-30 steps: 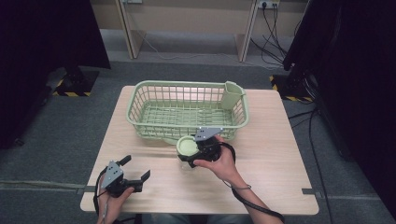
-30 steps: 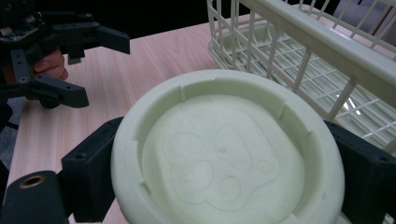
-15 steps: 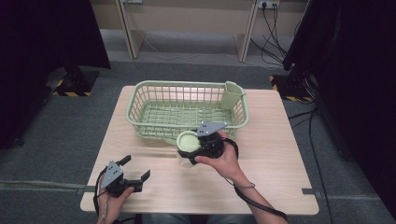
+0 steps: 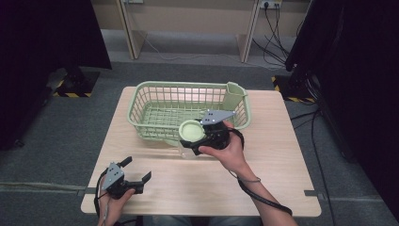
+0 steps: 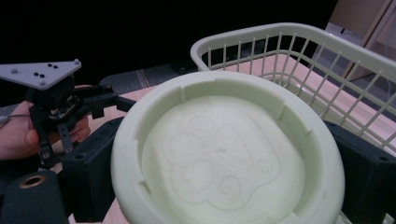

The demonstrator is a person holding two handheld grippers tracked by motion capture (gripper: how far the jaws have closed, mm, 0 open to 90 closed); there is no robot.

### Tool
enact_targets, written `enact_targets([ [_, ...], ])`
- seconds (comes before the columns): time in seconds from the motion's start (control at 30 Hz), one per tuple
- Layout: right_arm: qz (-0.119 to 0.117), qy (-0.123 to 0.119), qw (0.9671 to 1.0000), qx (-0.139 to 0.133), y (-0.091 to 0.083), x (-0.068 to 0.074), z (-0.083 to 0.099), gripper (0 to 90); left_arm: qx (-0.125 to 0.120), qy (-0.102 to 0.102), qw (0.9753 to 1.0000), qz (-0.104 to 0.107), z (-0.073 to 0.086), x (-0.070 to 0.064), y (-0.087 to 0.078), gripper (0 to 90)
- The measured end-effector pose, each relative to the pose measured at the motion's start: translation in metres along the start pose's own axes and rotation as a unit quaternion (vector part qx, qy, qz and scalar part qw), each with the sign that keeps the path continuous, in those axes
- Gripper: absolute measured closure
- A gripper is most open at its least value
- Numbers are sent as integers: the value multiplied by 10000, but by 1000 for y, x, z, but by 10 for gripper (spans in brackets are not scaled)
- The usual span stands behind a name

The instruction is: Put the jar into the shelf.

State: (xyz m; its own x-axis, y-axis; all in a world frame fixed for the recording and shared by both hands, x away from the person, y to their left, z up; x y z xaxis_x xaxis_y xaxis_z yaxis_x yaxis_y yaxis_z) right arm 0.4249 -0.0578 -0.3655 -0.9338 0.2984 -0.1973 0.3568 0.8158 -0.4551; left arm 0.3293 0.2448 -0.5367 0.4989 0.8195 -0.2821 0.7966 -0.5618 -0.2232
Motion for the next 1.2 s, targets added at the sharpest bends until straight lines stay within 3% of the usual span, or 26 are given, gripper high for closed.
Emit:
enact_targets([
  [0.57,234,-71,9994,-226,-15,-21,-50,116,11,2,10000,14,0,0,0,7],
  [1.2,555,228,9982,-85,0,-59,-63,115,11,2,10000,35,0,0,0,8],
])
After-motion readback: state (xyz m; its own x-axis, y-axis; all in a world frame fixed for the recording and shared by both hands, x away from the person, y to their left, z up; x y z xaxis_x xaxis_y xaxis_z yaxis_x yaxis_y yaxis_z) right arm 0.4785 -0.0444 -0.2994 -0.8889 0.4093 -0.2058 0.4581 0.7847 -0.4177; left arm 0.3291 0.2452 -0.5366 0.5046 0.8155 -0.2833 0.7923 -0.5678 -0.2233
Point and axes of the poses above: each handheld gripper's, and its own axes: y roughly forward along the jaws, z roughly out of its underside, x roughly to its left, the point moved 2 cm from there along y, roughly forward along the jaws, and after that the axes turned 14 degrees about -y, right-handed, at the moved point
